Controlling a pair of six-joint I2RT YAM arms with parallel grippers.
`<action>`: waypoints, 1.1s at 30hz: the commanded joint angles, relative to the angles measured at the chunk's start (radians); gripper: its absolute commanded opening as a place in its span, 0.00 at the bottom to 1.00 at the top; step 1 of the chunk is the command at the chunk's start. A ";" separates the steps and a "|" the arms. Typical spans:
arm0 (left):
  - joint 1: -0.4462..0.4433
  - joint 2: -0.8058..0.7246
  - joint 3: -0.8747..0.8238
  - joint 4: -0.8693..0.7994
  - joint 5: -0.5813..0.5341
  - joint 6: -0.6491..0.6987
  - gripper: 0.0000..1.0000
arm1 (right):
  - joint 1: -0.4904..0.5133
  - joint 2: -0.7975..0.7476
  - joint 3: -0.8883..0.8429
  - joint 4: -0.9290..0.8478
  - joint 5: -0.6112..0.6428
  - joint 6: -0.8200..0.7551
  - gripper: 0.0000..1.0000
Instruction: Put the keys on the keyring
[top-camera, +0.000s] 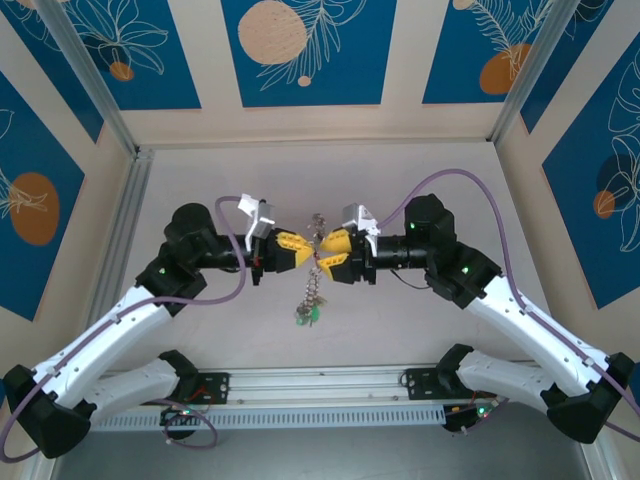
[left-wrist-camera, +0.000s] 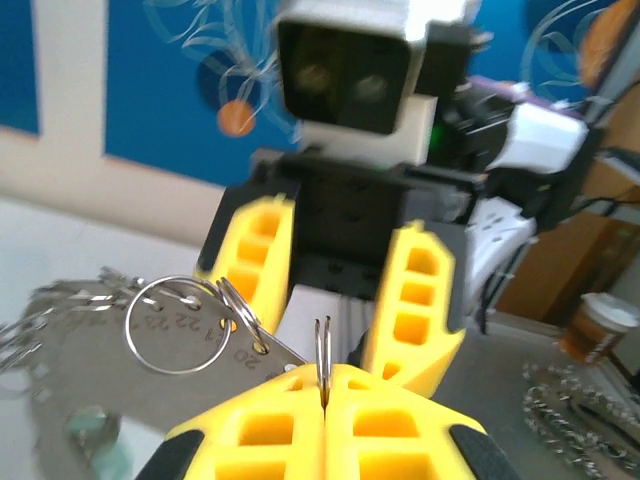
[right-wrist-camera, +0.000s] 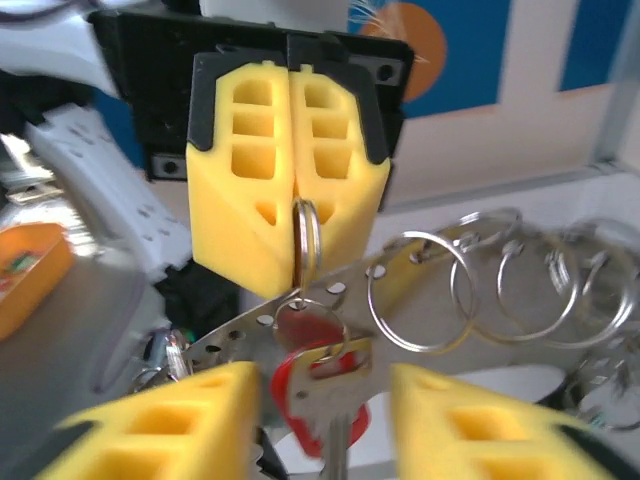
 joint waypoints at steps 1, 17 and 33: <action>0.018 0.016 0.050 -0.184 -0.127 0.083 0.00 | -0.013 -0.017 -0.050 -0.064 0.209 0.033 0.56; 0.045 0.442 0.079 -0.303 -0.540 0.148 0.00 | -0.183 -0.093 -0.222 -0.083 0.465 0.199 1.00; 0.040 0.928 0.261 -0.088 -0.491 0.032 0.00 | -0.439 -0.241 -0.386 0.027 0.495 0.277 0.99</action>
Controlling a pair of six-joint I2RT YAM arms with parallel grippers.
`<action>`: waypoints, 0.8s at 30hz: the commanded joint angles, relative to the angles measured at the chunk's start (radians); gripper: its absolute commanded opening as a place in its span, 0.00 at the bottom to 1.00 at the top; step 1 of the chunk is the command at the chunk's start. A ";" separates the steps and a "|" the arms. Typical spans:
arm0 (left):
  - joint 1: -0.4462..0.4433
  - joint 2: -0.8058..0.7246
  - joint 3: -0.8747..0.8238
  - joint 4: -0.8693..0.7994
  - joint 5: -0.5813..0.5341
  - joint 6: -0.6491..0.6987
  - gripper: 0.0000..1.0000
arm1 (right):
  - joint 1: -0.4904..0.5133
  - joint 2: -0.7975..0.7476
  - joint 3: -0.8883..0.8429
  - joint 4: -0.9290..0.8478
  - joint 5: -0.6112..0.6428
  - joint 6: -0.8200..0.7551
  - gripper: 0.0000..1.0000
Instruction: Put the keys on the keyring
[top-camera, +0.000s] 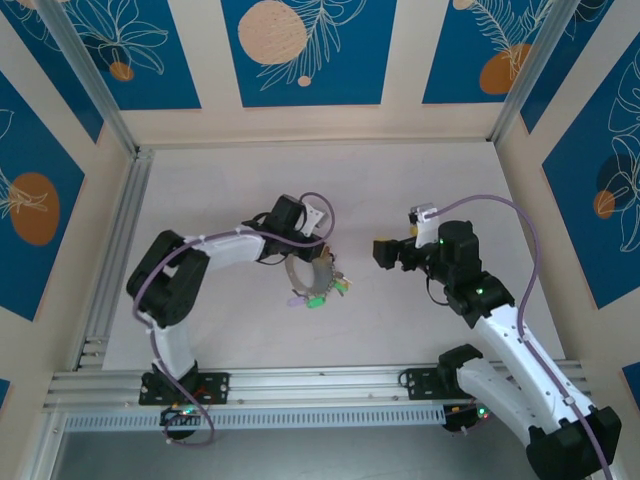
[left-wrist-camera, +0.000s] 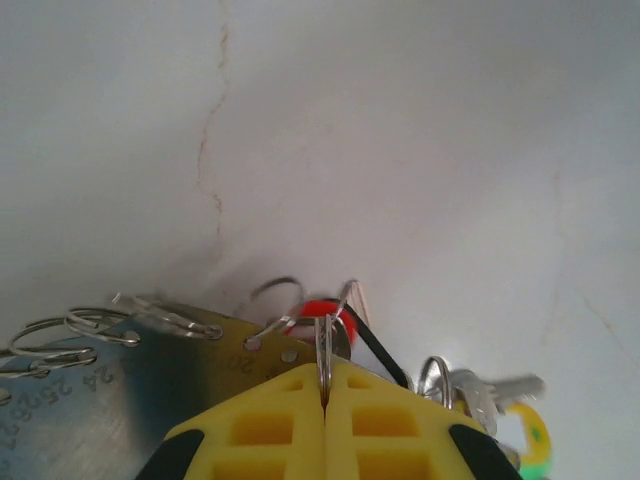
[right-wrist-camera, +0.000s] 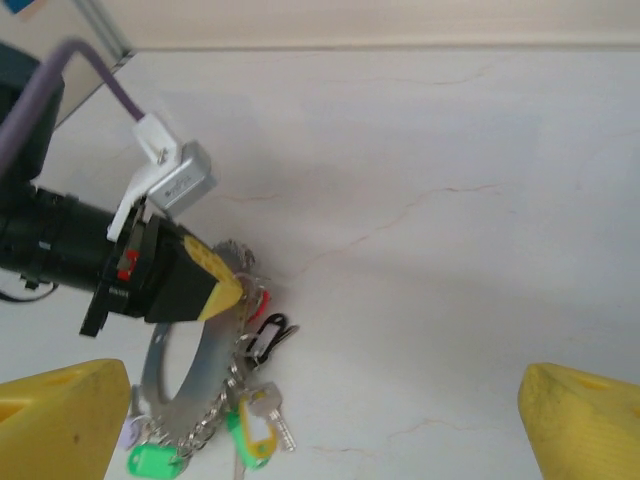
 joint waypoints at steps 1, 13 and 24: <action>0.002 0.025 0.053 0.040 0.010 -0.033 0.07 | -0.054 -0.050 -0.040 0.067 0.007 0.042 0.99; 0.007 -0.409 -0.170 0.003 -0.038 0.000 0.85 | -0.157 -0.184 -0.215 0.236 0.140 0.040 1.00; 0.061 -0.949 -0.465 -0.051 -0.691 -0.024 1.00 | -0.293 0.074 -0.410 0.728 -0.036 -0.114 0.99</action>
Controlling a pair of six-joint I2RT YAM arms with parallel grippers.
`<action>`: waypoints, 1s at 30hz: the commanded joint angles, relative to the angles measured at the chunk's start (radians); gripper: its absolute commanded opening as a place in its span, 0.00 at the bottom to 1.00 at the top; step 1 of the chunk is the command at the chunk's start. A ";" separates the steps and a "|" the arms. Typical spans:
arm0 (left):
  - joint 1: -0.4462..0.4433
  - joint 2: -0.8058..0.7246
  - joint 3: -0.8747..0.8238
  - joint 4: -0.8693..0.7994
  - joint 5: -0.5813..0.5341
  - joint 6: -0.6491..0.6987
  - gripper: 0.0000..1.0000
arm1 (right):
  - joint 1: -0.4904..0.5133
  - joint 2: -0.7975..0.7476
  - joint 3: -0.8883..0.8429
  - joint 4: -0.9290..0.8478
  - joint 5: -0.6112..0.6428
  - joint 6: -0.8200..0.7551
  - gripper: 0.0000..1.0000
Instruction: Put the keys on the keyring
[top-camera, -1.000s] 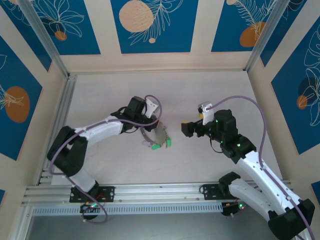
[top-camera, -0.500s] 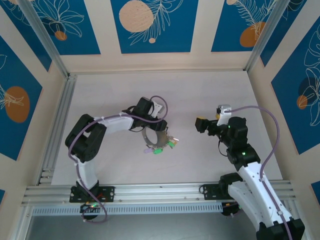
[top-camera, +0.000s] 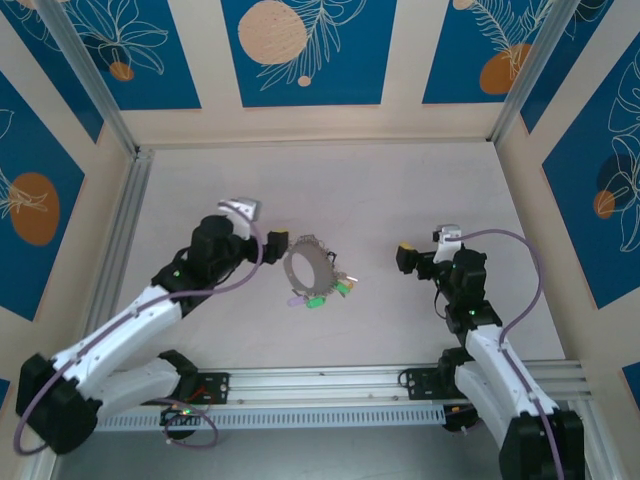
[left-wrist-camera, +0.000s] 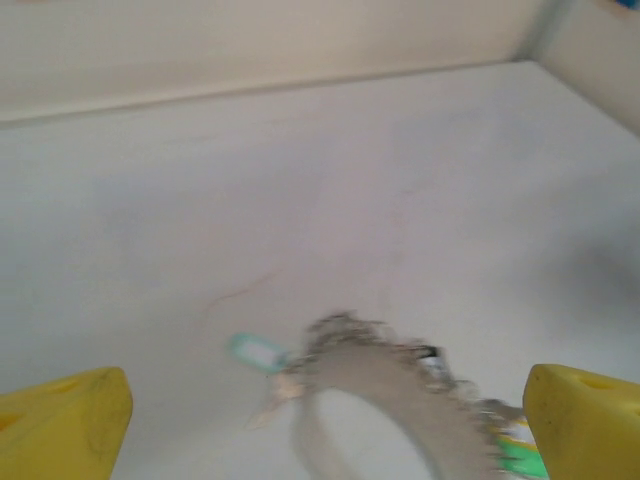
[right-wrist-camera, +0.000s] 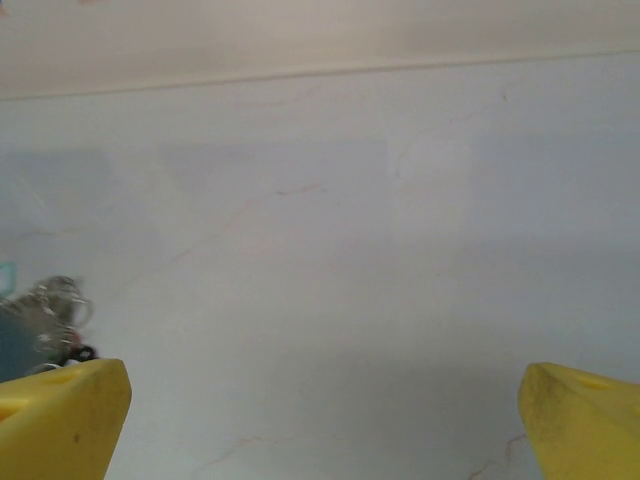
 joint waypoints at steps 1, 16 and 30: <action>0.044 -0.033 -0.048 -0.058 -0.248 0.033 1.00 | -0.040 0.133 0.005 0.256 -0.042 -0.036 0.99; 0.237 0.233 -0.332 0.677 -0.585 0.288 1.00 | -0.060 0.755 0.140 0.618 -0.073 -0.065 0.99; 0.440 0.563 -0.253 0.832 -0.274 0.257 1.00 | -0.065 0.761 0.174 0.555 -0.026 -0.042 0.99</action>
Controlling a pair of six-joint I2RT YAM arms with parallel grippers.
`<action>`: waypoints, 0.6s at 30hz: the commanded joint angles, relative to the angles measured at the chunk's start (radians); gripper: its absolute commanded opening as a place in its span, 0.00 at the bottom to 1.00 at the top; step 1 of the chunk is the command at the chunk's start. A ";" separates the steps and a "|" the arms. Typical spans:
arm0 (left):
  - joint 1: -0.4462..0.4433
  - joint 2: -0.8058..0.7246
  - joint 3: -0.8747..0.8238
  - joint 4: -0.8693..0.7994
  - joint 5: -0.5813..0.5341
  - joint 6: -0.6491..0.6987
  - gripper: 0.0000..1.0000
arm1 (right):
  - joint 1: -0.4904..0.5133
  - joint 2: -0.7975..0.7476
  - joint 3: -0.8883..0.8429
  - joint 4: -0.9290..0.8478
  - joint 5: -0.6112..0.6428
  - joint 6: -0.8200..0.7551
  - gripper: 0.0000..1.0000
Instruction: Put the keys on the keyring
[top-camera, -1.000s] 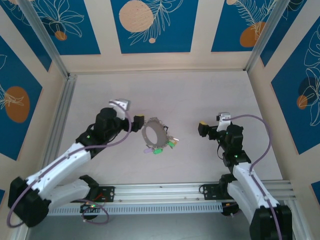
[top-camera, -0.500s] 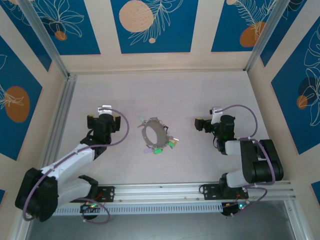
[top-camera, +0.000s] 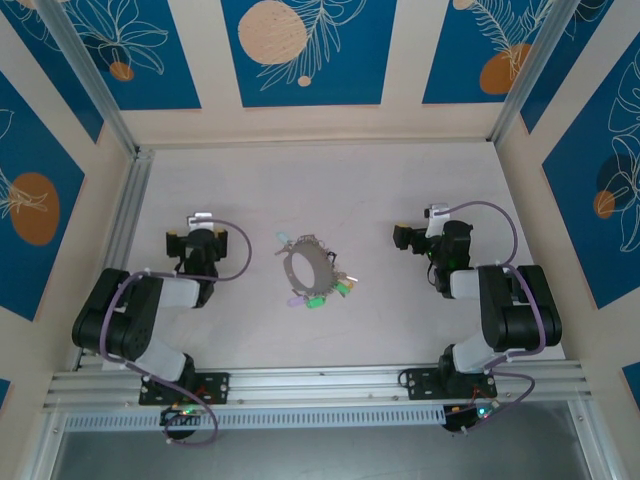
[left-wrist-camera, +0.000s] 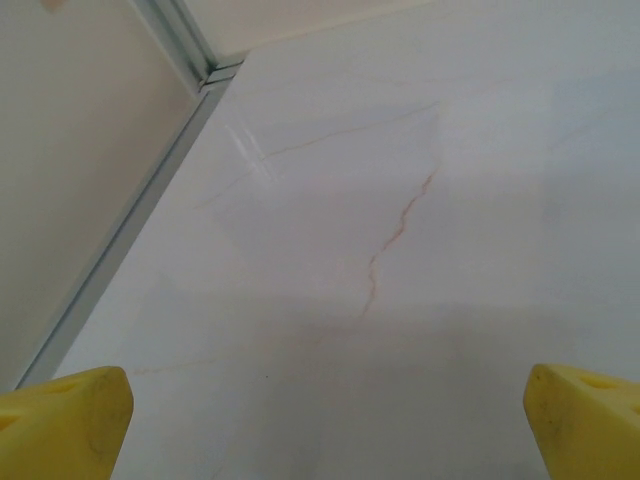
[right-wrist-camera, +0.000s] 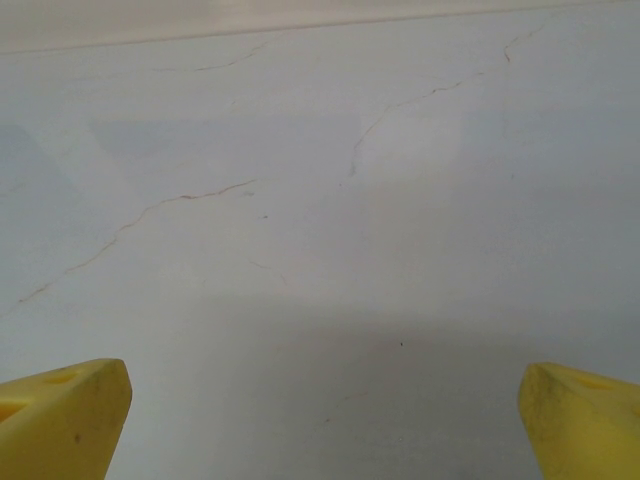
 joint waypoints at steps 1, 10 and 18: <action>0.057 0.000 0.047 -0.008 0.160 -0.043 1.00 | 0.000 0.002 0.015 0.016 0.021 0.005 0.99; 0.104 0.024 -0.043 0.158 0.322 -0.051 1.00 | -0.002 0.002 0.017 0.015 0.017 0.006 0.99; 0.103 0.039 -0.056 0.211 0.320 -0.041 1.00 | 0.000 0.002 0.016 0.017 0.019 0.003 0.99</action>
